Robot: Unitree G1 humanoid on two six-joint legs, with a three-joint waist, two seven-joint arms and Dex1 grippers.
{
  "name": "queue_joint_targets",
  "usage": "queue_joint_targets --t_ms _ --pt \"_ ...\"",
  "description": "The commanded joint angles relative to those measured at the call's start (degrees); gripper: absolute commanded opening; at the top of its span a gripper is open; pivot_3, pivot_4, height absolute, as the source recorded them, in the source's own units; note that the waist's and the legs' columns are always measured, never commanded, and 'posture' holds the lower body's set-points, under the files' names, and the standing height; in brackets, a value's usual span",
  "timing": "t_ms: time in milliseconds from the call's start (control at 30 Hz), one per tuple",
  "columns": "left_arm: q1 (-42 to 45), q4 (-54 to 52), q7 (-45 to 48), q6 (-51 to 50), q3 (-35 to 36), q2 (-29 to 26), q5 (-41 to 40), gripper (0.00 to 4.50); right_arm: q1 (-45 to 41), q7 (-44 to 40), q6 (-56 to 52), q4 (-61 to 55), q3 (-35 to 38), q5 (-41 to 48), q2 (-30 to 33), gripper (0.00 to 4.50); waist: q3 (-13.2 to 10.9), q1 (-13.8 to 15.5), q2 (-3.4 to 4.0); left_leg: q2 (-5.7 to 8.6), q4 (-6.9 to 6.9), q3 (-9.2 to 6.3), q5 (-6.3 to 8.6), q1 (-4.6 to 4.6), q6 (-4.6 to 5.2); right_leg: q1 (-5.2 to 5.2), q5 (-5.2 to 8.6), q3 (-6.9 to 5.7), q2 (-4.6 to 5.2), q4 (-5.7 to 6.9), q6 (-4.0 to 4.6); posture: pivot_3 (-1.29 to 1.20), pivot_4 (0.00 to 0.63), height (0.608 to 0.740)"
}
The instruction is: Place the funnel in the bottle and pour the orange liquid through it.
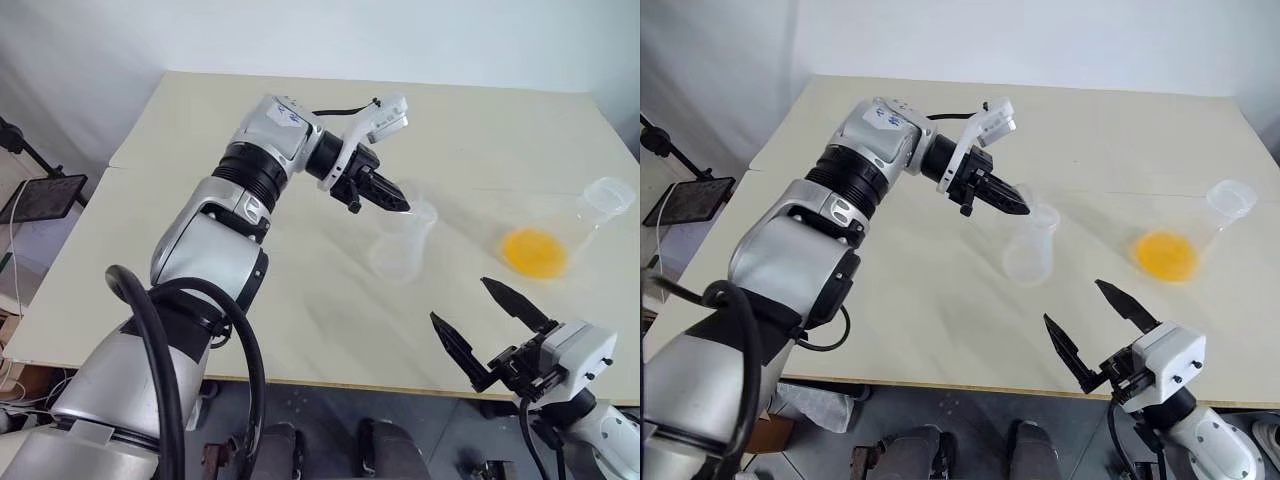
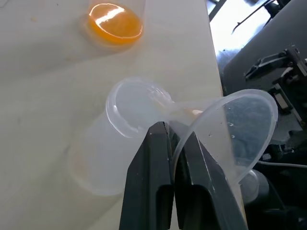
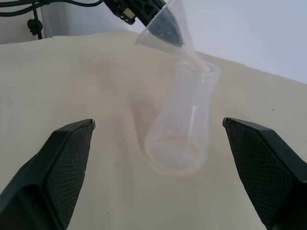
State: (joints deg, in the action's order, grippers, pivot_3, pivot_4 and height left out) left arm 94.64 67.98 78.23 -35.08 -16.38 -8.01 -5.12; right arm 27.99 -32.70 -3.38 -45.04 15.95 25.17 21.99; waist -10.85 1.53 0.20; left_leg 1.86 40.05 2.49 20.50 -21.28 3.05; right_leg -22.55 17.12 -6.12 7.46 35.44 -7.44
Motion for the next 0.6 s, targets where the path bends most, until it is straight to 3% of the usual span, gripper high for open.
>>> queue_joint_targets --t_ms 33,133,233,600 --pt "2.7 0.6 -0.8 1.3 1.9 0.7 1.0 0.03 0.4 1.1 1.7 -2.9 -0.1 -0.3 -0.4 4.5 0.0 0.0 0.0 0.0 0.0 0.0 0.0 0.0 0.0 0.0 0.0 0.0 0.0 0.0 0.0 0.0 0.15 0.74" --pt "3.2 1.9 -2.3 1.4 3.4 1.5 1.5 0.03 0.3 1.6 1.8 -3.0 -0.5 -0.7 -0.6 4.5 0.0 0.0 0.0 0.0 0.0 0.0 0.0 0.0 0.0 -0.01 0.0 0.0 0.0 0.01 0.0 0.0 0.15 0.74" --pt "3.6 2.8 -3.5 1.3 4.7 2.0 1.8 0.68 0.3 2.1 1.8 -3.2 -0.9 -1.0 -0.6 4.5 0.0 0.0 0.0 0.0 0.0 0.0 0.0 0.0 0.0 -0.01 0.0 -0.01 0.01 0.01 0.0 0.0 0.15 0.74" --pt "3.6 3.5 -5.8 0.0 10.0 2.3 1.3 4.18 -0.9 3.4 1.7 -2.9 -1.6 -1.4 -0.3 4.5 0.0 0.0 0.0 0.0 0.0 0.0 0.0 0.0 0.01 -0.01 0.0 -0.01 0.0 0.04 0.0 0.0 0.15 0.74"
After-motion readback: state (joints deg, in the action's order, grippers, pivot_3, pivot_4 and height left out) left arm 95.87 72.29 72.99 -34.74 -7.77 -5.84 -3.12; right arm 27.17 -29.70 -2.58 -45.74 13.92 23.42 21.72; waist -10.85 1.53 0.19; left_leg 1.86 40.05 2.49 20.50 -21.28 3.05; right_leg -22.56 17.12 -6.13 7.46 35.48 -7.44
